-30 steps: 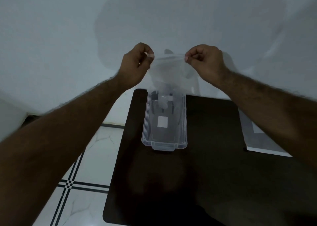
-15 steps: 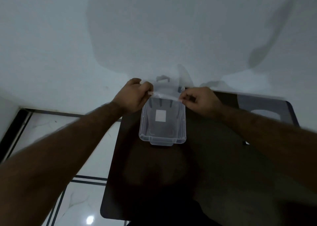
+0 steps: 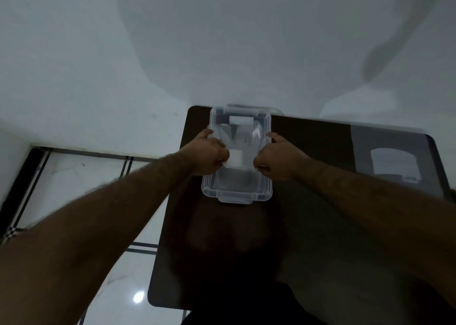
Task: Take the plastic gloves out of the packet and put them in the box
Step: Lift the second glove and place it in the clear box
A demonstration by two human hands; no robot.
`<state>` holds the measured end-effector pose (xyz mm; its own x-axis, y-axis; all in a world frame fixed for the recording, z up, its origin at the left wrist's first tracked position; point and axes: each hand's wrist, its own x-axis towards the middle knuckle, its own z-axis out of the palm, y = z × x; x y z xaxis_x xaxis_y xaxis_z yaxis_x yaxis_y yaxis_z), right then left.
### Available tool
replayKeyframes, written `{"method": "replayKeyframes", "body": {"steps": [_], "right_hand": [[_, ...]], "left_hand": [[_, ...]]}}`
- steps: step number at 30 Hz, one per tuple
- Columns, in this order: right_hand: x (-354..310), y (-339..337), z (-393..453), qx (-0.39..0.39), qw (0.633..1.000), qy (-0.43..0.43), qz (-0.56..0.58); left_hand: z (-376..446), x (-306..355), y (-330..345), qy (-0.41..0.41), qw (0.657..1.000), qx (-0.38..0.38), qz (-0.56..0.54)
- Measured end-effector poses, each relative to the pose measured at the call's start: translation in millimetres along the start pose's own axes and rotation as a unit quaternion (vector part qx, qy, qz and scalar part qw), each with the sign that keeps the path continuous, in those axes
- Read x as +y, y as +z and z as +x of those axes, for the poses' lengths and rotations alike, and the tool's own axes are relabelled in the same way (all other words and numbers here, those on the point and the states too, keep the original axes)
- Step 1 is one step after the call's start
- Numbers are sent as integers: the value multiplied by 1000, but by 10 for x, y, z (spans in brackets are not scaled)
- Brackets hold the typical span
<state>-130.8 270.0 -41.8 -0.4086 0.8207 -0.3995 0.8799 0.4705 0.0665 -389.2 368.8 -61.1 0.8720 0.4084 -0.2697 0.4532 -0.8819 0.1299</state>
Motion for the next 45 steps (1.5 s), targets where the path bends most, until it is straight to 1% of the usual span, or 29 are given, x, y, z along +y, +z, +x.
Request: {"method": "replayKeyframes", "body": {"steps": [4,8,13,16,18,20,22,25,28,32,35,37,38,40,42,45], "right_hand": [[-121,-54,52,-47,998,-33,-35],[-197,-45,105,-93,993,-52,-46],[-237,-65,216,-208,975,-81,-14],[-230,-58,348,-241,967,-77,22],[-232,-59,440,-228,970,-64,47],[-228,-59,538,-167,983,-58,44],[-231,-67,654,-111,993,-32,19],[-266,-102,822,-103,994,12,15],[-263,-65,951,-84,996,22,21],[-258,-72,1034,-74,994,65,53],[-224,-82,1084,-3,990,112,87],[-194,-112,1133,41,976,155,151],[-184,-135,1166,43,968,164,183],[-165,-181,1235,25,966,145,212],[-172,-208,1308,14,973,119,199],[-244,-217,1396,22,973,104,203]], "left_hand": [[58,84,23,22,998,-28,43],[120,155,8,25,994,-85,67],[170,205,-9,30,987,-137,73],[176,226,-14,43,980,-174,81],[169,215,11,54,977,-191,83],[142,197,46,65,976,-192,84],[102,191,73,72,977,-182,86],[15,233,81,73,977,-175,96],[-73,269,106,64,976,-187,93],[-143,240,194,68,974,-189,100],[-142,234,228,68,974,-193,101],[-139,241,239,70,974,-191,101],[-138,250,239,71,974,-188,101],[-137,266,224,73,975,-184,101],[-137,283,190,75,975,-180,104],[-147,298,155,75,976,-175,101]]}}
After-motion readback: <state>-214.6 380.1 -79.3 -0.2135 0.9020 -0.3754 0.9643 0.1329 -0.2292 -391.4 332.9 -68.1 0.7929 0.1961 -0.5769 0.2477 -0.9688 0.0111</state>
